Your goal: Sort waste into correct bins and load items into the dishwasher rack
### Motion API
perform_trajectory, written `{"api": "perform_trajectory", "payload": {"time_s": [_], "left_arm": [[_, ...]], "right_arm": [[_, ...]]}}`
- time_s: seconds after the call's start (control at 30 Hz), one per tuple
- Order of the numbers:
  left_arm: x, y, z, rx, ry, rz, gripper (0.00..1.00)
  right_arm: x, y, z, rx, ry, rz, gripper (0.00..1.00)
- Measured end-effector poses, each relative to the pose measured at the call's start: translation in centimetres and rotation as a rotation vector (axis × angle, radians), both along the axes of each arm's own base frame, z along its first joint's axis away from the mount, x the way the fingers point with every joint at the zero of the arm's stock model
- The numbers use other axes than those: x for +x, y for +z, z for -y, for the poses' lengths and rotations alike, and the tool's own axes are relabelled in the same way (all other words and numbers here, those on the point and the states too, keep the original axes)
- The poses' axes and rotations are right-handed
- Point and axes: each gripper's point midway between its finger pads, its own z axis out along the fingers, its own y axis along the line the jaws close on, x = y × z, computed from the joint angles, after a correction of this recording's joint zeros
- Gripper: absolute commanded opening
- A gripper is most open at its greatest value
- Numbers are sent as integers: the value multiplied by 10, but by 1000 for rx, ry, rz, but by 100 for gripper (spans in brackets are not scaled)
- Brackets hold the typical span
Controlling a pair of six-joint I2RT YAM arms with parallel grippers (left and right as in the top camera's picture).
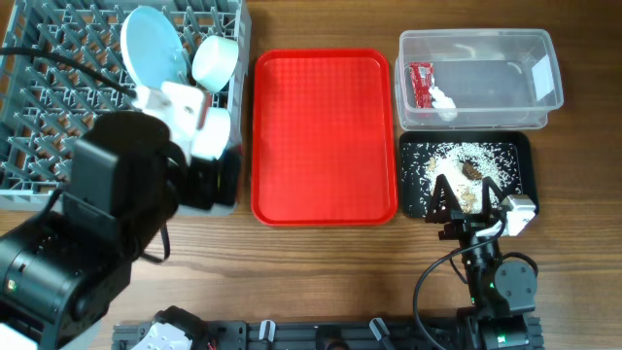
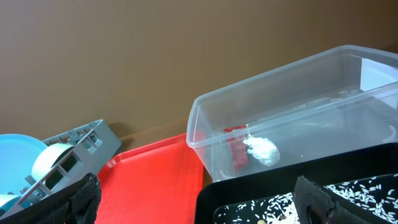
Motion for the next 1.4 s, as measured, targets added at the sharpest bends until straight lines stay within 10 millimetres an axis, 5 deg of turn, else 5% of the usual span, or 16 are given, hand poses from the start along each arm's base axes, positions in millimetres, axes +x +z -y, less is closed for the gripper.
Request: {"api": "perform_trajectory", "payload": {"time_s": [0.17,0.4,0.67,0.83,1.17,1.4], "left_arm": [[22,35,-26,-146,153,262,100],[-12,38,-64,-365,279,609,100],[-36,-47,-97,-413,426,634,100],[-43,-76,-109,-445,480,679,100],[-14,-171,-105,-551,525,606,100],[-7,-207,-99,-561,529,534,100]], "right_arm": [[0,0,0,0,0,0,100],[0,0,0,0,0,0,100],[0,0,0,0,0,0,100],[0,0,0,0,0,0,100],[0,0,0,0,0,0,100],[0,0,0,0,0,0,100]]}}
